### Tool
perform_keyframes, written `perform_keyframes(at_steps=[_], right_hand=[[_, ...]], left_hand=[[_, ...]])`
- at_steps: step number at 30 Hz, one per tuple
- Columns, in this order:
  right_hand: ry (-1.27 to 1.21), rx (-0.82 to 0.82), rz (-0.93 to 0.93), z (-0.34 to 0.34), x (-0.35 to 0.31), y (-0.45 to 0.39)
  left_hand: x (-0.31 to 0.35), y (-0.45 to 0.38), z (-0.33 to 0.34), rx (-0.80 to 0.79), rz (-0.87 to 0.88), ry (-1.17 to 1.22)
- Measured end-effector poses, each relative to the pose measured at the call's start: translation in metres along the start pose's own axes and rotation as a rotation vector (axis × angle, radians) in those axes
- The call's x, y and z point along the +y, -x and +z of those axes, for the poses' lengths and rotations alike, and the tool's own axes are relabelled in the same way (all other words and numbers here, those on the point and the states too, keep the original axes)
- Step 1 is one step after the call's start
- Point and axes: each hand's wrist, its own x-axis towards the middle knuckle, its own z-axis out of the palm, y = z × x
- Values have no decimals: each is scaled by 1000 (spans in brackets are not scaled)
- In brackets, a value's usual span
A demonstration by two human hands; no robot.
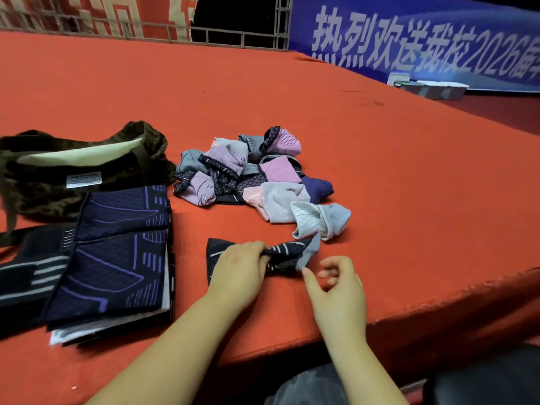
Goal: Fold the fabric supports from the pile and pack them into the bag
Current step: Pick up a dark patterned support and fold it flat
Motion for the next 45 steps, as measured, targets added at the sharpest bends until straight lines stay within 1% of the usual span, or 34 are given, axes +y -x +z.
perform_keyframes(at_steps=[2, 4, 5, 7, 9, 12, 16, 18, 20, 22, 25, 27, 28, 30, 33, 34, 35, 37, 39, 42, 45], right_hand=[[-24, -22, -25, 3, 0, 1], [66, 54, -135, 6, -3, 1], [91, 97, -158, 8, -6, 0], [95, 162, -172, 10, -12, -3], [123, 209, -206, 13, -13, -8], [190, 220, -260, 12, -15, -14], [199, 168, -301, 8, -18, -20], [212, 142, -305, 8, -17, -21], [266, 130, -277, 7, -13, -21], [289, 105, -209, 6, -12, -21], [294, 36, -85, 2, -13, -19], [289, 0, -41, -2, -14, -21], [240, -12, -13, -5, -14, -23], [57, -26, 87, -13, -13, -32], [-354, -15, 273, -25, -16, -42], [-443, -24, 309, -27, -18, -42], [-483, -39, 317, -27, -20, -41], [-478, -51, 302, -25, -19, -38], [-432, -43, 290, -23, -15, -35], [-382, -26, 297, -26, -8, -33], [-395, -4, 284, -31, -8, -31]], left_hand=[[3, -2, -5, 46, -66, 125], [8, 0, -8, 52, -80, 204], [9, 2, -8, 47, -79, 235], [14, 8, -9, 89, -17, 251], [16, 11, -11, 116, 19, 250], [16, 15, -10, 153, 102, 227], [12, 17, -9, 189, 178, 121], [12, 18, -11, 200, 157, 103], [12, 17, -14, 223, 115, 113], [10, 16, -16, 247, 76, 135], [12, 18, -20, 258, 82, 154], [11, 19, -23, 265, 74, 160], [9, 19, -24, 276, 62, 166], [3, 19, -28, 296, 49, 170], [-3, 20, -31, 268, 65, 115], [-3, 21, -31, 261, 76, 88], [-3, 23, -30, 254, 82, 67], [-3, 25, -29, 214, 79, 59], [-5, 29, -30, 135, 54, 55], [-12, 43, -30, 9, 18, -63], [-16, 61, -27, -65, 49, -111]])
